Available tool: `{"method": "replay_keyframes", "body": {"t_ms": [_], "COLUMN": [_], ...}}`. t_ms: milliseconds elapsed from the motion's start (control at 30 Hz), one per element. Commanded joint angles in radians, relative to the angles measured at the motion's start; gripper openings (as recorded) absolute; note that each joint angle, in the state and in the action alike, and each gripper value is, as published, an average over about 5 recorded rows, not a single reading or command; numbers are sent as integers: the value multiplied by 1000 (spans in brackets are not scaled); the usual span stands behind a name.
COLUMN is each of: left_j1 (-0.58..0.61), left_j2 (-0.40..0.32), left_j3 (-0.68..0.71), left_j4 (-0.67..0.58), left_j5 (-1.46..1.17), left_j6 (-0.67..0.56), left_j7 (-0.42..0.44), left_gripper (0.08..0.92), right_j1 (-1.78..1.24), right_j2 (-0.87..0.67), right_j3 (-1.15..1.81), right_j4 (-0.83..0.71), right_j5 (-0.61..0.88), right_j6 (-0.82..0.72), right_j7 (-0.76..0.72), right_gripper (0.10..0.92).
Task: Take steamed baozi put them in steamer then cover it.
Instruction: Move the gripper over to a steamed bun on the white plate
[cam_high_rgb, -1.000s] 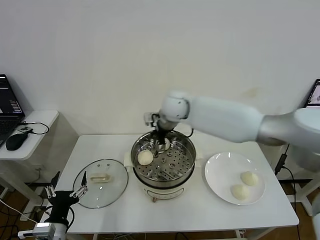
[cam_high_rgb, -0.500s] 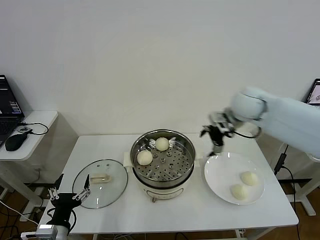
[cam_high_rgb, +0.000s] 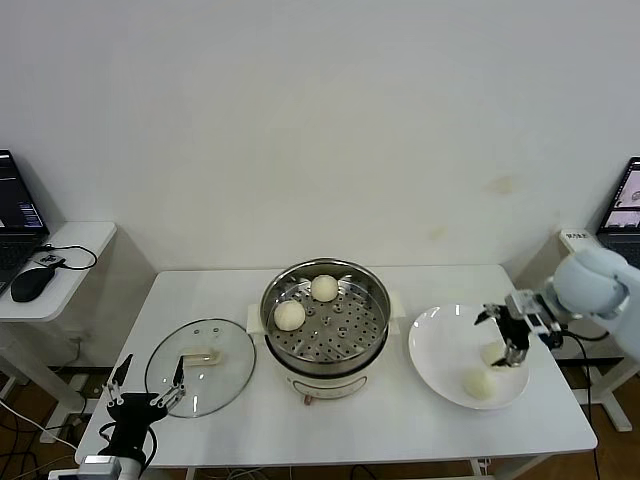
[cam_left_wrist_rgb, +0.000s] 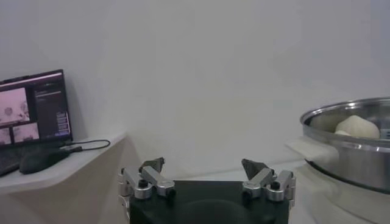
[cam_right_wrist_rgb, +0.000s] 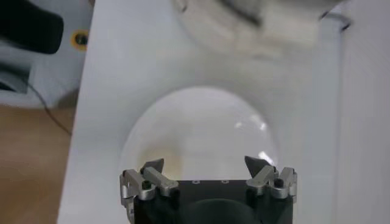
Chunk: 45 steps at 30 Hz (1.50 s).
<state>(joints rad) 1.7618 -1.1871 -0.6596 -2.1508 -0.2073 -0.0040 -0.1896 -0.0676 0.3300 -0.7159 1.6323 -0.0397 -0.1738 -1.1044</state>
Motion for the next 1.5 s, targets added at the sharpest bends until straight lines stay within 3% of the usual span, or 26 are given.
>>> {"method": "replay_keyframes", "body": {"t_ms": [33, 800, 1267, 1500], "left_j1": [5, 2, 3, 4], "left_j2": [-2, -12, -10, -12], "left_j3": [-3, -16, -16, -15], "left_j4": [-2, 16, 13, 4], "left_j5": [3, 6, 6, 5], "left_j6": [0, -3, -3, -3], "left_j7": [0, 0, -2, -3], "left_gripper": [823, 823, 823, 823], "right_j1": [-245, -257, -235, -192], "right_j2": [28, 156, 175, 166], "right_j3": [155, 137, 128, 104], "right_j4": [-43, -185, -199, -186], "right_j5": [-120, -160, -143, -130], "right_j6": [37, 2, -8, -10], "right_j7": [9, 30, 10, 1], "right_gripper": [823, 817, 629, 581]}}
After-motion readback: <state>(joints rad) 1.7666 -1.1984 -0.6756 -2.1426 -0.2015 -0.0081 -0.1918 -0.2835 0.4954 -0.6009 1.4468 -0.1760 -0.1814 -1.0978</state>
